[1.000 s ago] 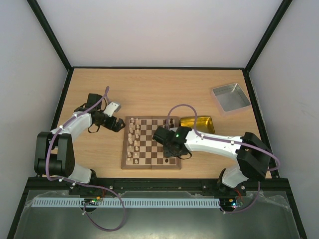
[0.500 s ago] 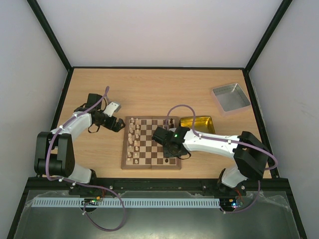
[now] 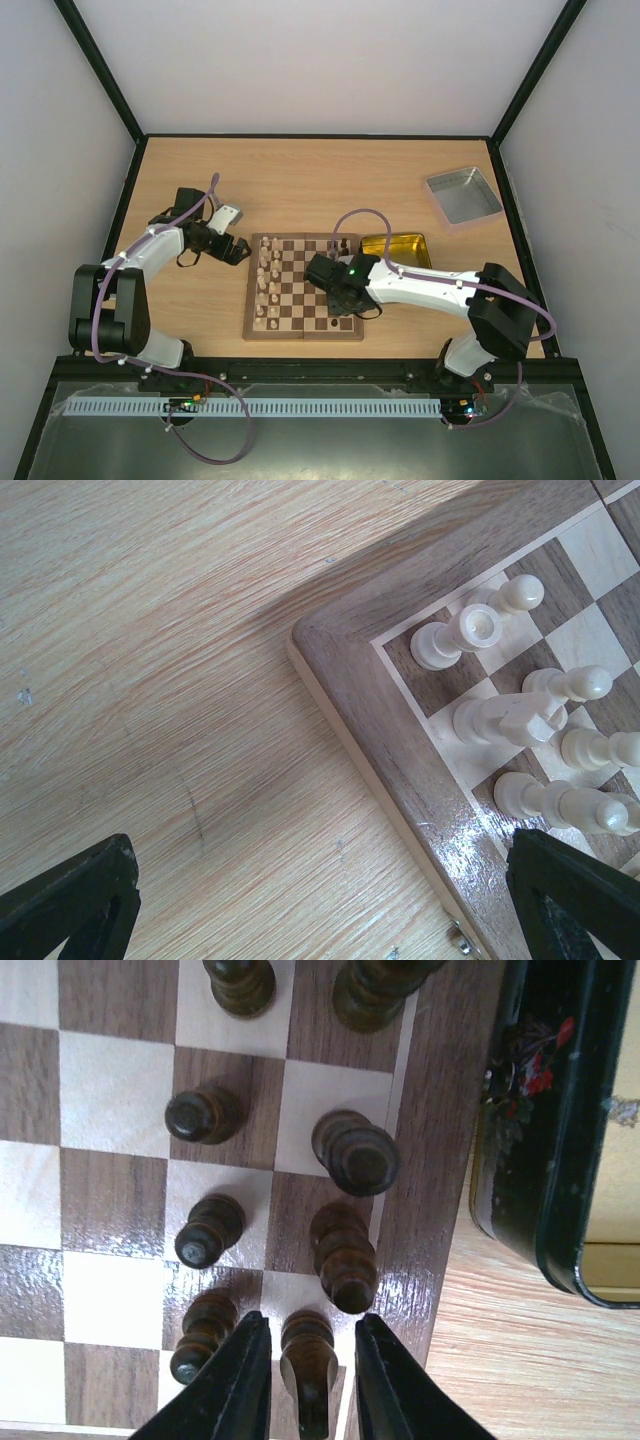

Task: Set up the chess pieces on the board
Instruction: Place the chess piece on the chessboard.

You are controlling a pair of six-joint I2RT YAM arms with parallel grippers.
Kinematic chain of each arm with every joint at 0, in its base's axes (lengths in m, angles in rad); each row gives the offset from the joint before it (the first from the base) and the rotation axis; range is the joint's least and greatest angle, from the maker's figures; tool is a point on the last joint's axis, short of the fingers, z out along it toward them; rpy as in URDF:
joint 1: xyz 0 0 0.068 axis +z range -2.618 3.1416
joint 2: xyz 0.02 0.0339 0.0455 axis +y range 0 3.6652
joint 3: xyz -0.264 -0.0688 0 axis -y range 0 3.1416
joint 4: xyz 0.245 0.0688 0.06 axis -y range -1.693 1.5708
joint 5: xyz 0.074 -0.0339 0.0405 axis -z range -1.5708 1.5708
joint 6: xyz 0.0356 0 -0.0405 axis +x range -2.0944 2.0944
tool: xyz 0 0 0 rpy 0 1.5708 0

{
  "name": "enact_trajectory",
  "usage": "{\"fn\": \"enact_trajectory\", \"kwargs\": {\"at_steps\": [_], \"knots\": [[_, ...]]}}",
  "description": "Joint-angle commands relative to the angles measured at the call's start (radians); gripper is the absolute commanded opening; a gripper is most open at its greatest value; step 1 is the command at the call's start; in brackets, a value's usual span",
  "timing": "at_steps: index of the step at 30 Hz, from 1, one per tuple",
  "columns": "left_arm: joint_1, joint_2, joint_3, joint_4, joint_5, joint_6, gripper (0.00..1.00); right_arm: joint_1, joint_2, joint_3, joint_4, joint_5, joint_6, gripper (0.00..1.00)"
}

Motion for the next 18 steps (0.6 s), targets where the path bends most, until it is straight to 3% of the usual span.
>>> {"fn": "enact_trajectory", "kwargs": {"at_steps": [1, 13, 18], "knots": [[-0.004, 0.003, -0.009, 0.0, 0.003, 0.0, 1.0, 0.005, 0.009, 0.046, -0.035, 0.055, 0.004, 0.23], [-0.004, 0.004, -0.009, -0.002, 0.004, 0.002, 1.0, -0.012, -0.039, 0.119, -0.146, 0.123, -0.001, 0.24], [-0.006, 0.004, -0.007, -0.003, 0.008, 0.003, 1.0, -0.16, -0.13, 0.096, -0.179, 0.148, -0.044, 0.27]]}}
